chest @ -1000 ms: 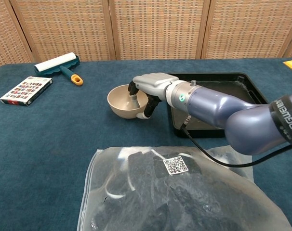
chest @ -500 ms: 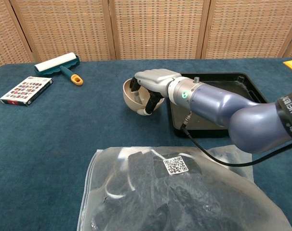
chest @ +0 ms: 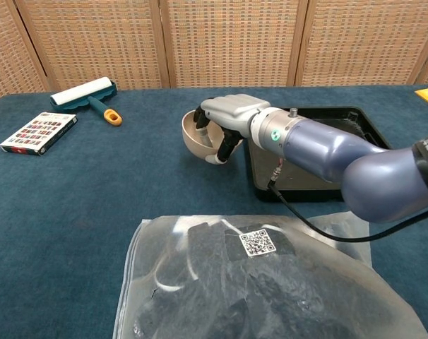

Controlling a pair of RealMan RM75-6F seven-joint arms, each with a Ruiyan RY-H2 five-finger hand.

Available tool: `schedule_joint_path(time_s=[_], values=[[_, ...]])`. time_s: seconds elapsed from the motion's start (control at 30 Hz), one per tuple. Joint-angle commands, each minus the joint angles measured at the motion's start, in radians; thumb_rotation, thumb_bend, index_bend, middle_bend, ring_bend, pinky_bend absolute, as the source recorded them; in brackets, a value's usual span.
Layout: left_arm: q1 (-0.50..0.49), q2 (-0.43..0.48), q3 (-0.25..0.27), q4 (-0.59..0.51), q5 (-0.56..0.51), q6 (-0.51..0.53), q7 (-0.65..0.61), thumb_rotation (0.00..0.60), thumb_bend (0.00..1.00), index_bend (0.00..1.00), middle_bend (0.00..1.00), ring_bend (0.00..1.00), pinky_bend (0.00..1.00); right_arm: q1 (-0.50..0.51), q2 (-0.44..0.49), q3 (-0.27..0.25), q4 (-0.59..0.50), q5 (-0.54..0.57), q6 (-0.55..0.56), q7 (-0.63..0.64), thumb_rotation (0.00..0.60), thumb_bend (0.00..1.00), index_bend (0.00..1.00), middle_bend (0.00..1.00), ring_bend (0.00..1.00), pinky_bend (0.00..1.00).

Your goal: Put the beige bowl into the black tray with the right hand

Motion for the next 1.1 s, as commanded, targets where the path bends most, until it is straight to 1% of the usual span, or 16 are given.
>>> schedule_joint_path(time_s=[0.03, 0.23, 0.5, 0.67, 0.83, 1.1], values=[[0.0, 0.0, -0.001, 0.0, -0.001, -0.001, 0.0, 0.6, 0.18, 0.0, 0.0, 0.0, 0.0, -0.001, 0.011, 0.002, -0.013, -0.002, 0.01, -0.015, 0.6, 0.51, 0.68, 0.22, 0.0, 0.1], [0.0, 0.0, 0.0, 0.0, 0.0, 0.0, 0.002, 0.6, 0.18, 0.0, 0.0, 0.0, 0.0, -0.003, 0.04, 0.01, -0.045, 0.002, 0.033, -0.056, 0.6, 0.5, 0.68, 0.22, 0.0, 0.1], [0.001, -0.001, 0.002, 0.0, 0.005, 0.004, 0.003, 0.6, 0.18, 0.0, 0.0, 0.0, 0.0, -0.03, 0.113, 0.015, -0.118, 0.035, 0.062, -0.142, 0.6, 0.5, 0.68, 0.23, 0.0, 0.1], [0.001, -0.002, 0.004, -0.001, 0.01, 0.005, 0.008, 0.6, 0.18, 0.0, 0.0, 0.0, 0.0, -0.055, 0.161, 0.01, -0.152, 0.059, 0.074, -0.192, 0.6, 0.49, 0.68, 0.23, 0.0, 0.1], [0.003, -0.003, 0.005, -0.003, 0.014, 0.009, 0.013, 0.6, 0.18, 0.0, 0.0, 0.0, 0.0, -0.091, 0.21, 0.0, -0.185, 0.1, 0.08, -0.235, 0.6, 0.49, 0.69, 0.23, 0.0, 0.1], [0.004, -0.005, 0.009, -0.005, 0.021, 0.012, 0.024, 0.6, 0.18, 0.0, 0.0, 0.0, 0.0, -0.153, 0.265, -0.04, -0.202, 0.13, 0.096, -0.265, 0.6, 0.49, 0.69, 0.23, 0.0, 0.1]])
